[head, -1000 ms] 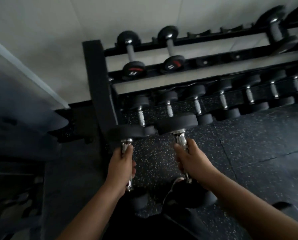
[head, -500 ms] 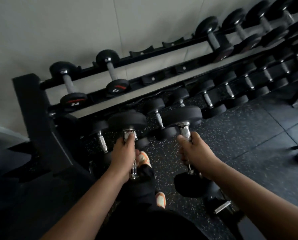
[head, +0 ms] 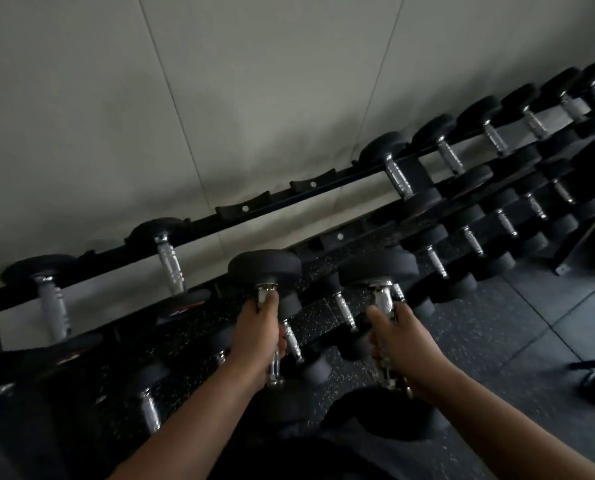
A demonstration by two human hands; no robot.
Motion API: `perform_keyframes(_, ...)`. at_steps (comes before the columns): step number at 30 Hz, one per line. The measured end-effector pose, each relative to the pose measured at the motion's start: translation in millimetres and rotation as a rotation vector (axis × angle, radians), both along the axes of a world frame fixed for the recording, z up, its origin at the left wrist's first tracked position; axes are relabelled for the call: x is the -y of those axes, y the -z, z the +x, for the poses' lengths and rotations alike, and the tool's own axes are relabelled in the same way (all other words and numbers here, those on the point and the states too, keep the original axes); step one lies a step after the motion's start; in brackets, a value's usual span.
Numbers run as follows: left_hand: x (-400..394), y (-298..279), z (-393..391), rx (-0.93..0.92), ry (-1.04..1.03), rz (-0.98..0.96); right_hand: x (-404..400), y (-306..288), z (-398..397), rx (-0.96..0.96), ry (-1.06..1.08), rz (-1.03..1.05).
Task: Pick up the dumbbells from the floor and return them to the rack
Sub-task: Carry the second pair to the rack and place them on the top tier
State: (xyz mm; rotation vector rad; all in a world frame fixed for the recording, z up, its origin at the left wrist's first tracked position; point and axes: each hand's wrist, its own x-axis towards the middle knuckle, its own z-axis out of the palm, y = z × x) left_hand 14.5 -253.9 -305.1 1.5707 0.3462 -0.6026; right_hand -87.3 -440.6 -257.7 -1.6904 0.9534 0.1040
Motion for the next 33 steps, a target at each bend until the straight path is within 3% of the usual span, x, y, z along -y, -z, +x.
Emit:
perform_keyframes(5, 45.2, 6.5, 51.0, -0.04, -0.046, -0.012, 49.4, 0.2, 50.3, -0.011, 0.016, 0.045)
perform_keyframes(16, 110.8, 25.1, 143.4, -0.115, -0.408, 0.039, 137.1, 22.2, 159.4, -0.06, -0.229, 0.011)
perform_keyframes(20, 116.1, 38.8, 172.5, -0.06, -0.489, 0.075, 152.5, 34.5, 197.0, -0.083, -0.326, 0.005)
perform_keyframes(30, 113.9, 74.0, 231.3, 0.014, -0.548, 0.075, 160.5, 53.7, 251.6, -0.111, -0.404, 0.072)
perform_keyframes(33, 112.2, 92.2, 237.1, 0.019, -0.529, 0.16, 158.9, 59.5, 259.4, -0.105, -0.41, 0.088)
